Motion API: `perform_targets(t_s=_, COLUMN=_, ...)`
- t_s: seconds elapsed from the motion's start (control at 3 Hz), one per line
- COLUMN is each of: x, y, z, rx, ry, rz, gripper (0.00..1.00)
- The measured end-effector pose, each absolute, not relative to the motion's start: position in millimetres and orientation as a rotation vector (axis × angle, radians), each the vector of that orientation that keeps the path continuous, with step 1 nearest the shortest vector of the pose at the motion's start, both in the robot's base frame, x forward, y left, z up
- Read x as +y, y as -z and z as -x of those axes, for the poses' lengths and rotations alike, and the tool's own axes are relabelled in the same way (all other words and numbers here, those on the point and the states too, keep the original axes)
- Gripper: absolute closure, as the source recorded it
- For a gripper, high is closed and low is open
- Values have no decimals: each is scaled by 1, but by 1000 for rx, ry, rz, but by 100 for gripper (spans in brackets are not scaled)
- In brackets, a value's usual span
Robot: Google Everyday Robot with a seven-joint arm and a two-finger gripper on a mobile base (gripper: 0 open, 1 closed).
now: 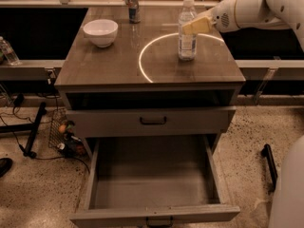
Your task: Pick blue plastic bottle from middle drawer and place on counter
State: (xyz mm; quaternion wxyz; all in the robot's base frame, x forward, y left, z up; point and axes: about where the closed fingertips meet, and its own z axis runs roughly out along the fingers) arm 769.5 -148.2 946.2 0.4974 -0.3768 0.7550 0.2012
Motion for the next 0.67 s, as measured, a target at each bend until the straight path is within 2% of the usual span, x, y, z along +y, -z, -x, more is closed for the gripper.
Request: perform_targets(t_s=0.67, x=-153, y=-933, z=-773, rx=1875, ry=-552, rz=870, gripper=28)
